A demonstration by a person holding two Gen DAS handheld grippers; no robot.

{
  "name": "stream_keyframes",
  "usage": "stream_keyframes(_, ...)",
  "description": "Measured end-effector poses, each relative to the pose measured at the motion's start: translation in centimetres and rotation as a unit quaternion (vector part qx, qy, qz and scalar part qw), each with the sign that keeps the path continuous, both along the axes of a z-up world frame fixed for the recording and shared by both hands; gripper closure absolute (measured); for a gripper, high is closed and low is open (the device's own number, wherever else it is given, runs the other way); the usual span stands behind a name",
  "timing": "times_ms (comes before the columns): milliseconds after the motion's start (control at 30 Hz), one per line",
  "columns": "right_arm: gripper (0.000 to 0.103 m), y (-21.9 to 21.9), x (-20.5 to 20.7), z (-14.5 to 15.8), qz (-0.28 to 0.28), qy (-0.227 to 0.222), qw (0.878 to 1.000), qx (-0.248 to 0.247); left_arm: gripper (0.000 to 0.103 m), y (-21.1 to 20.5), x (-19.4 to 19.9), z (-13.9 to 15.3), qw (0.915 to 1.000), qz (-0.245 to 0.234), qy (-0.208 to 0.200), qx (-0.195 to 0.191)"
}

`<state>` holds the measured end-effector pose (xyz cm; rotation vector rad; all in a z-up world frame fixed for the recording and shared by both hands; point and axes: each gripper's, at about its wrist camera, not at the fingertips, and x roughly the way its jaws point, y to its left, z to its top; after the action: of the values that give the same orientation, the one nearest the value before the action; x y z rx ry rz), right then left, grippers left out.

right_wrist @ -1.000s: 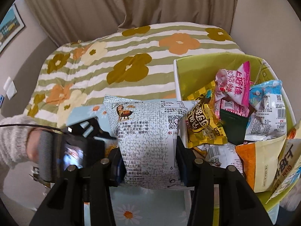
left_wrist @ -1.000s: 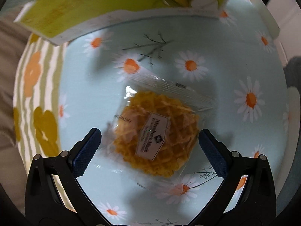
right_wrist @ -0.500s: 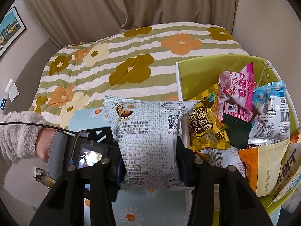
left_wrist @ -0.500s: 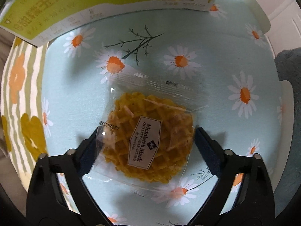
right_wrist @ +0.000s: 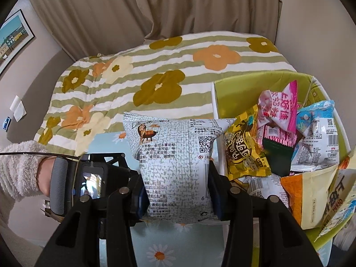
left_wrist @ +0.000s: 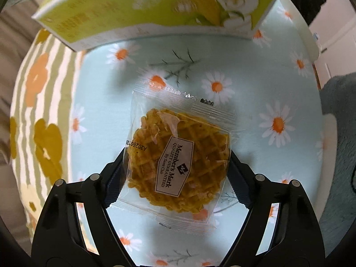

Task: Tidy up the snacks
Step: 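Carry both packs over the yellow box and open both tools to drop them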

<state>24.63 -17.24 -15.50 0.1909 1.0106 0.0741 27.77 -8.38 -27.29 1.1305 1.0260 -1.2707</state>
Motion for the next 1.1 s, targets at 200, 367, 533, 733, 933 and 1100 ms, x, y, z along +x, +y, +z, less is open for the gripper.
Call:
stream_keyframes(200,0.061,-0.2,-1.3,3.5,0.009,-0.037,0.999,0.005,0.024,0.4,-0.3,4.8,0.9989,0.033,-0.026,-0.018)
stream_keyframes(367,0.061,-2.2,-2.9,6.7,0.018,-0.078,0.997,-0.001,0.024,0.2,-0.5,8.4,0.9960,0.076,-0.037,-0.031)
stream_keyframes(533,0.061,-6.2,-3.7,8.9,0.027,-0.106,0.994,0.001,0.024,-1.0,-0.7,11.8,0.9890,0.134,-0.040,-0.049)
stream_keyframes(733,0.061,-11.8,-4.0,9.9,0.056,-0.117,0.991,-0.013,0.024,-4.9,-1.2,15.4,0.9748,0.206,-0.051,-0.070)
stream_keyframes(933,0.061,-17.0,-3.5,9.6,0.083,-0.111,0.989,-0.042,0.024,-9.9,0.0,17.2,0.9538,0.279,-0.049,-0.100)
stream_keyframes(1100,0.061,-20.2,-2.8,8.5,0.095,-0.094,0.990,-0.034,0.024,-14.1,1.5,16.8,0.9373,0.326,-0.031,-0.121)
